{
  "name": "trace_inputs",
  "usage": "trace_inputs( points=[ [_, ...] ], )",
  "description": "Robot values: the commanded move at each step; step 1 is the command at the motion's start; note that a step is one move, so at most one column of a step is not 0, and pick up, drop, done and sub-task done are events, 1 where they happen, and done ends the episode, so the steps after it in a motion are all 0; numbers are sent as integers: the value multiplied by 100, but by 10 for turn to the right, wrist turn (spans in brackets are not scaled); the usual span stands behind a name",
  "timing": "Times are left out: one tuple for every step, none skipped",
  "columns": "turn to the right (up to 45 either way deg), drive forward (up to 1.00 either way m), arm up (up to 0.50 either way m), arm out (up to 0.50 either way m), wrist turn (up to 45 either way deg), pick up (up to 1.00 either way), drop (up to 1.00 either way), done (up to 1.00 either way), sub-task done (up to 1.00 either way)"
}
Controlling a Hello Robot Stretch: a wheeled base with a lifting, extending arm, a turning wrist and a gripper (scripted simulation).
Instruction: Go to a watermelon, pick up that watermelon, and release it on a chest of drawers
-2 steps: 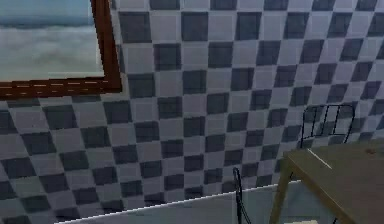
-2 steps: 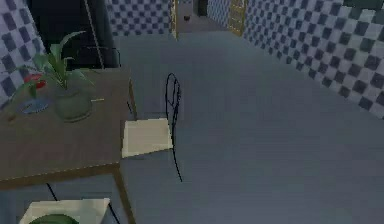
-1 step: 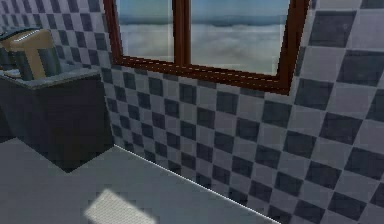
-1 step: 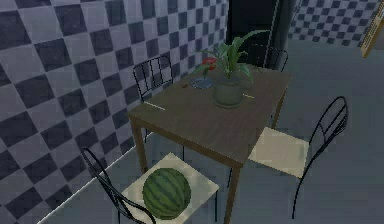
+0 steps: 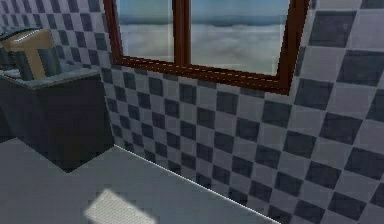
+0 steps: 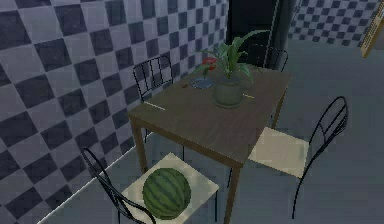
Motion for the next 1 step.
trace_inputs(
  points=[
    [0, 0, 8, 0, 0, 0, 0, 0, 0]
  ],
)
